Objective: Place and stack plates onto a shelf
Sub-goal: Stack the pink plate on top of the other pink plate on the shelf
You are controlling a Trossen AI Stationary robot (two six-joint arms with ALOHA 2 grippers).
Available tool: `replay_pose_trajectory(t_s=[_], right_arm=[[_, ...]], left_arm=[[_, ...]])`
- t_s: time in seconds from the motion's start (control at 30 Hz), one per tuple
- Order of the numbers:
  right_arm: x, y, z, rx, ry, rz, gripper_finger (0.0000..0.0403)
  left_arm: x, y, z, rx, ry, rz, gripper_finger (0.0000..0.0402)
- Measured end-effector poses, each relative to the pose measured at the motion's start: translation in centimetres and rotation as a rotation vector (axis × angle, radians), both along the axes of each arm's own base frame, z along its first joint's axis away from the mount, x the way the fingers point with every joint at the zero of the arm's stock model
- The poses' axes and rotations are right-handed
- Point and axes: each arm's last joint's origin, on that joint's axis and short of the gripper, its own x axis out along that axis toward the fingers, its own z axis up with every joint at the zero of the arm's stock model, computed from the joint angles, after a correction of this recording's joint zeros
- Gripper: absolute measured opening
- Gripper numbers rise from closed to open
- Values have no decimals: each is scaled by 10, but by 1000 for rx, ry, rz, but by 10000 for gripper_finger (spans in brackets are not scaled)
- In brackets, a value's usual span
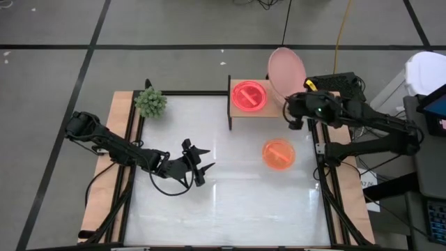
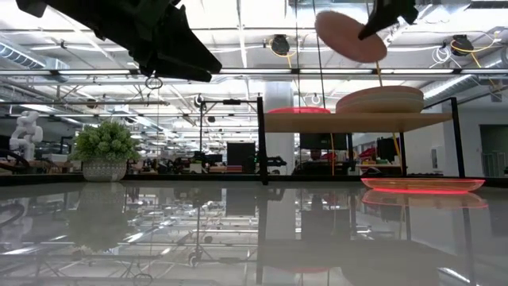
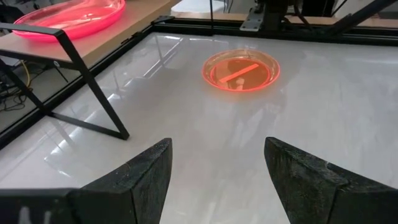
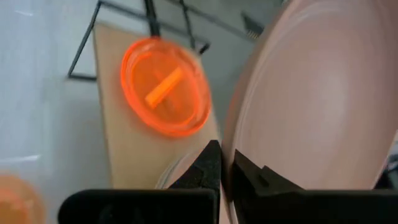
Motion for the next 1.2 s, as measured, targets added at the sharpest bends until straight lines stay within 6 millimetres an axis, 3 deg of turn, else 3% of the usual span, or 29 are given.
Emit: replay_pose_trajectory(t_s=[0.53, 1.2], right_arm=[[-2, -33, -30, 180, 213, -235, 5], [8, -40, -48, 299, 304, -287, 6]], left_arm=[[0, 0, 0, 0, 1, 0, 259], [0, 0, 0, 1, 3, 0, 259]])
